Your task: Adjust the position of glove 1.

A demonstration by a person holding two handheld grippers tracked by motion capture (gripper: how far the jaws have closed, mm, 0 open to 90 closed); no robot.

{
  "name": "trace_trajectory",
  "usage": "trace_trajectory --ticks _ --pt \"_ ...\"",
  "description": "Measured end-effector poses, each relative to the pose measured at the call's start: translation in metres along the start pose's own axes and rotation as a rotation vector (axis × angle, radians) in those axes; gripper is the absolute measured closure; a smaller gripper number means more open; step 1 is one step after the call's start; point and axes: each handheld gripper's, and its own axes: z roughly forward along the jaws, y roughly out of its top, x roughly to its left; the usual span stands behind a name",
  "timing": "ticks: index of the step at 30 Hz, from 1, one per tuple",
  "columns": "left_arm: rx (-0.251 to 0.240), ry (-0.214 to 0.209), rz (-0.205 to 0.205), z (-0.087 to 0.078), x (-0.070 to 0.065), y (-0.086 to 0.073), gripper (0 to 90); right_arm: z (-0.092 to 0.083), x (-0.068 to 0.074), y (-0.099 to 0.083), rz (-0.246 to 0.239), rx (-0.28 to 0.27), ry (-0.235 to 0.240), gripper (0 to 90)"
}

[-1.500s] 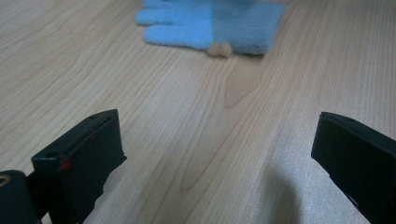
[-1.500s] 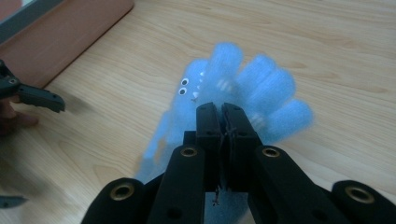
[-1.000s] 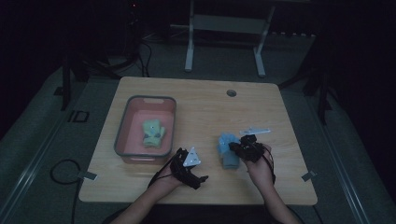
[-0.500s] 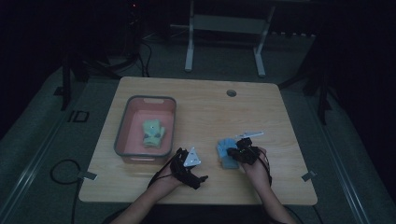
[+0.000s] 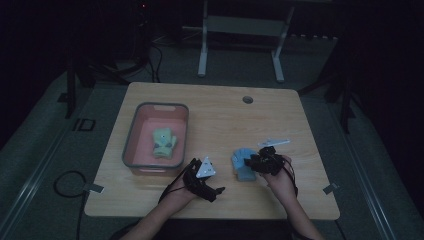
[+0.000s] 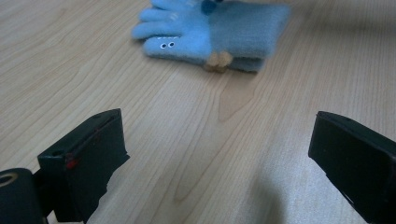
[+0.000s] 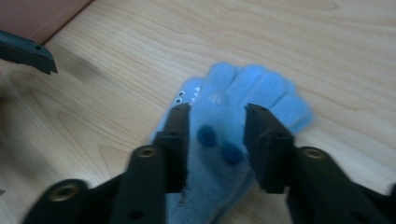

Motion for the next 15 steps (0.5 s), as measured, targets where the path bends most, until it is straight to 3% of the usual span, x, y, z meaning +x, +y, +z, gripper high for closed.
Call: trace_trajectory --ticks 2,7,10,13,15 --pt "0.012 -0.012 -0.008 0.001 -0.001 0.002 4.6 -0.005 -0.004 0.0 -0.006 -0.007 -0.007 56.9" --pt "0.021 -0.086 -0.027 0.003 -0.003 0.007 4.6 -0.017 -0.015 0.002 -0.017 -0.028 -0.004 55.3" --pt "0.043 -0.092 -0.01 0.007 -0.006 0.011 4.6 -0.024 -0.02 0.002 -0.027 -0.04 -0.008 54.7" --pt "0.043 -0.11 -0.023 0.011 -0.006 0.013 4.6 -0.028 -0.025 0.002 -0.03 -0.046 -0.003 54.7" --pt "0.057 -0.097 0.0 0.013 -0.008 0.016 4.6 -0.03 -0.028 0.001 -0.038 -0.051 -0.004 54.3"
